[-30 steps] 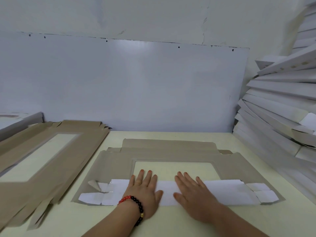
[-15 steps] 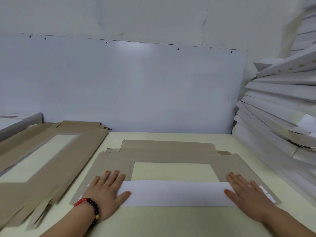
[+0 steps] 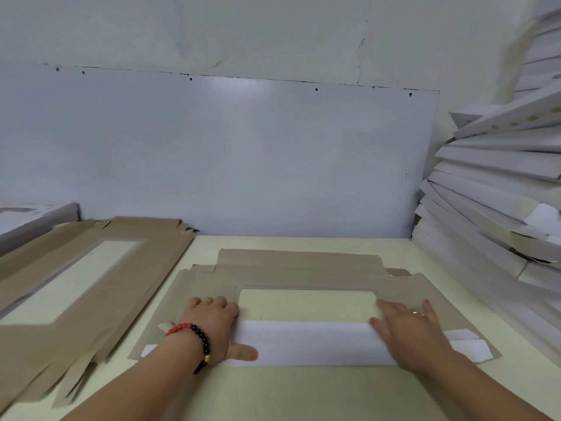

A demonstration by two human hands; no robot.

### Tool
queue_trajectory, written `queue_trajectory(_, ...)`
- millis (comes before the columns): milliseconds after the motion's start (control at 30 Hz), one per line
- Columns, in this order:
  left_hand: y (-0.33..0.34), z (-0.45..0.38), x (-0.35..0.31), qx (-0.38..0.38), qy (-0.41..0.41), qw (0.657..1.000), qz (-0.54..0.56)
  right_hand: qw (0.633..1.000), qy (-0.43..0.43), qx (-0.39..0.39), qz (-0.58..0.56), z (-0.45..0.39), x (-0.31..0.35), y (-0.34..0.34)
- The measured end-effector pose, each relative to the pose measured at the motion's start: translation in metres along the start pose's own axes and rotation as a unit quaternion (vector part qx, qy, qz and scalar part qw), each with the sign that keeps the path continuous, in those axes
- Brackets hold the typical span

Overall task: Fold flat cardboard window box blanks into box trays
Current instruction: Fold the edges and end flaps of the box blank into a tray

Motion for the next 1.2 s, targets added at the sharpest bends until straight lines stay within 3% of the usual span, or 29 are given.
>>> queue_trajectory(167,-0.018,-0.004,-0.021,0.027,-0.003,1.0,-0.006,0.998,-0.052,0.037,0.012,-0.011,0.023,-0.008)
queue_trajectory(300,-0.021,-0.004,-0.028,0.037,-0.005,0.999,-0.025,0.997,-0.054,0.021,0.05,-0.016,0.024,-0.011)
queue_trajectory(433,-0.018,0.003,-0.033,0.072,-0.029,0.996,0.051,0.993,-0.114,0.036,0.026,-0.016,0.02,-0.017)
queue_trajectory(500,-0.018,0.004,-0.037,0.05,-0.026,0.998,0.033,0.99,-0.14,0.03,-0.005,-0.012,0.019,-0.02)
queue_trajectory(700,-0.024,0.005,-0.046,-0.066,-0.026,0.997,0.01,0.983,-0.171,-0.062,-0.033,-0.001,0.02,-0.033)
queue_trajectory(833,-0.032,0.015,-0.043,-0.175,0.027,0.982,0.06,0.971,-0.184,-0.145,-0.047,0.015,0.018,-0.045)
queue_trajectory(1033,-0.023,0.057,-0.036,-0.17,0.118,0.974,0.091,0.957,-0.224,-0.177,-0.047,0.056,0.028,-0.039)
queue_trajectory(1200,-0.007,0.089,-0.052,-0.124,0.142,0.982,0.03,0.927,-0.305,-0.218,0.012,0.077,0.048,-0.035)
Point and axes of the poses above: each hand's wrist, its own z-axis away from the middle knuckle, its own y-axis out of the palm, x = y × z, the point moved 2 cm from there along -z, towards the middle knuckle, and after that the axes turned 14 degrees about -y, right-handed, at the moved point
